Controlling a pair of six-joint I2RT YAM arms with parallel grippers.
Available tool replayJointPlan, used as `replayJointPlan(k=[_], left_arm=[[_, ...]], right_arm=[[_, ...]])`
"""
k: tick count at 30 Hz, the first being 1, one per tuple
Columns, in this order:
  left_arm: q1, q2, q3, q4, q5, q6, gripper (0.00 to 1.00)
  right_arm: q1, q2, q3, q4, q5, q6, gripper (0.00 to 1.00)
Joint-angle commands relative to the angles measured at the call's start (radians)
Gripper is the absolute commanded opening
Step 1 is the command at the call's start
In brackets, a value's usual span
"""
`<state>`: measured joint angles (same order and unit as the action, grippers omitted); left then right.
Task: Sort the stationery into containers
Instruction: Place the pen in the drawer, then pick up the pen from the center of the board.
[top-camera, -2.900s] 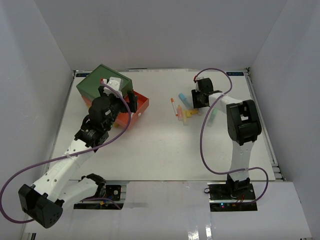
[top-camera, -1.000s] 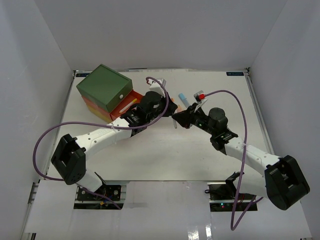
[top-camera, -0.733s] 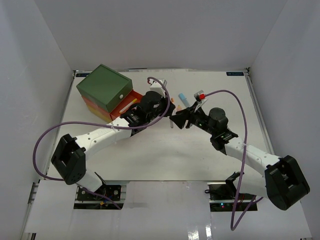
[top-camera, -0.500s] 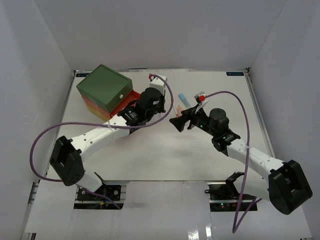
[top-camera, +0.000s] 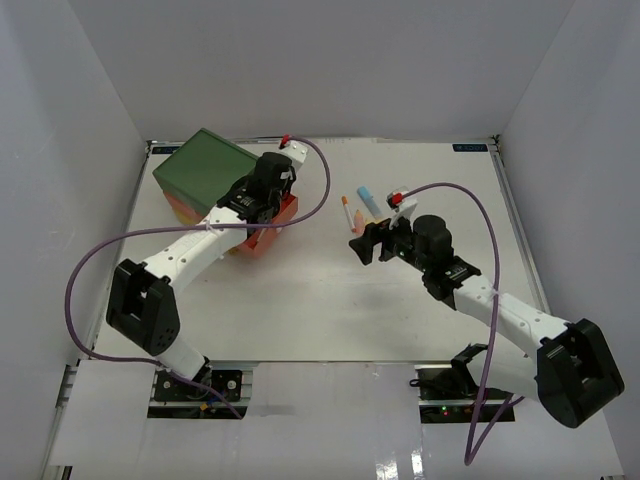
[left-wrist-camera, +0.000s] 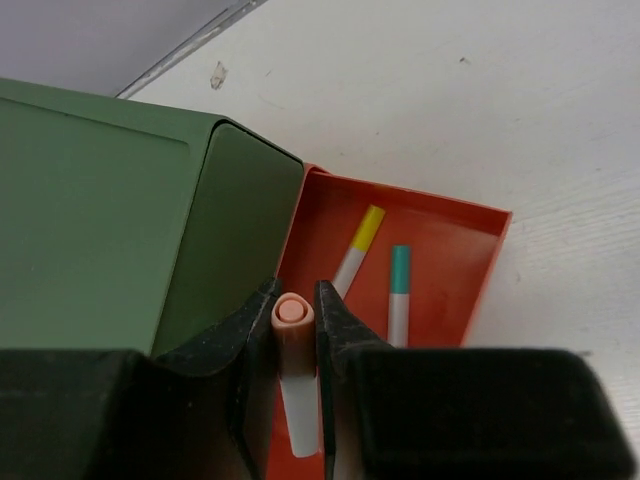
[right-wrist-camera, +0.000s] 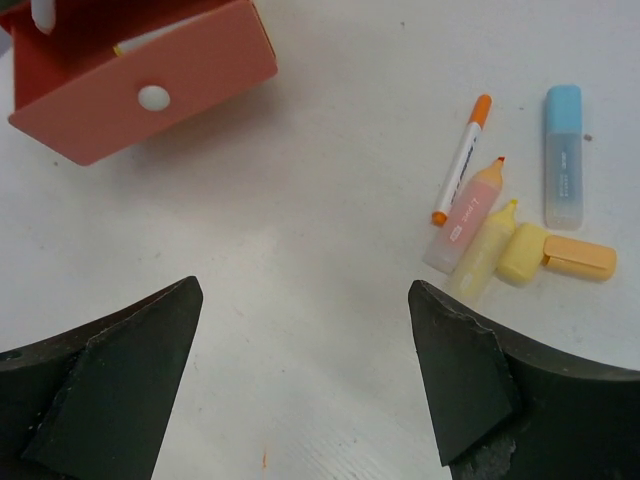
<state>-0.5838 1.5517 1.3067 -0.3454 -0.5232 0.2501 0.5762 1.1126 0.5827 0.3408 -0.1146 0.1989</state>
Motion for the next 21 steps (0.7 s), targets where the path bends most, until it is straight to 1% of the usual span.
replayJointPlan(k=[1,2,4,5,7,8,9,10,11,12,13,14,15,16,17,18,19,20,21], left_arm=[[0.012,0.04,0.045,-0.021,0.023,0.04,0.32],[0.013,0.05,0.049,-0.021,0.019,0.034,0.37],[0.013,0.07,0.055,-0.026,0.006,0.025,0.42],[0.015,0.07,0.062,-0.026,0.005,0.015,0.48],[0.018,0.062,0.063,-0.026,0.002,0.002,0.57],[0.018,0.059,0.068,-0.027,-0.003,0.0,0.64],[0.019,0.047,0.069,-0.027,-0.015,-0.005,0.66],[0.019,0.047,0.072,-0.027,-0.015,-0.011,0.68],[0.019,0.025,0.074,-0.027,-0.014,-0.017,0.7],[0.019,0.009,0.077,-0.03,-0.011,-0.038,0.76],[0.019,-0.01,0.077,-0.03,-0.002,-0.055,0.78],[0.019,-0.054,0.075,-0.033,0.03,-0.073,0.81],[0.019,-0.08,0.078,-0.05,0.057,-0.093,0.84],[0.019,-0.108,0.077,-0.056,0.086,-0.142,0.87],[0.019,-0.139,0.069,-0.058,0.118,-0.165,0.9],[0.019,-0.207,0.059,-0.05,0.184,-0.19,0.93],[0.019,-0.243,0.025,-0.038,0.21,-0.224,0.98],[0.019,-0.28,0.003,-0.021,0.233,-0.238,0.98],[0.019,-0.35,-0.023,0.023,0.261,-0.241,0.98]], right_arm=[[0.004,0.039,0.077,-0.072,0.01,-0.055,0.9],[0.002,0.059,0.101,-0.088,0.013,-0.065,0.9],[0.002,0.081,0.127,-0.132,0.024,-0.082,0.92],[0.002,0.105,0.144,-0.146,0.032,-0.101,0.95],[0.004,0.157,0.212,-0.21,0.061,-0.118,0.97],[0.002,0.179,0.239,-0.232,0.073,-0.125,0.97],[0.002,0.219,0.287,-0.261,0.081,-0.133,0.98],[0.004,0.219,0.31,-0.272,0.088,-0.136,0.99],[0.004,0.261,0.33,-0.278,0.108,-0.142,1.0],[0.004,0.285,0.35,-0.284,0.11,-0.145,1.0],[0.002,0.311,0.399,-0.293,0.116,-0.148,1.0],[0.004,0.369,0.426,-0.316,0.16,-0.148,0.96],[0.004,0.401,0.457,-0.335,0.164,-0.154,0.96],[0.004,0.471,0.529,-0.35,0.168,-0.161,0.95],[0.002,0.51,0.567,-0.417,0.187,-0.159,0.95],[0.002,0.542,0.606,-0.442,0.2,-0.159,0.94],[0.004,0.608,0.67,-0.457,0.208,-0.159,0.94],[0.002,0.637,0.698,-0.471,0.223,-0.159,0.91],[0.004,0.665,0.722,-0.488,0.233,-0.159,0.9]])
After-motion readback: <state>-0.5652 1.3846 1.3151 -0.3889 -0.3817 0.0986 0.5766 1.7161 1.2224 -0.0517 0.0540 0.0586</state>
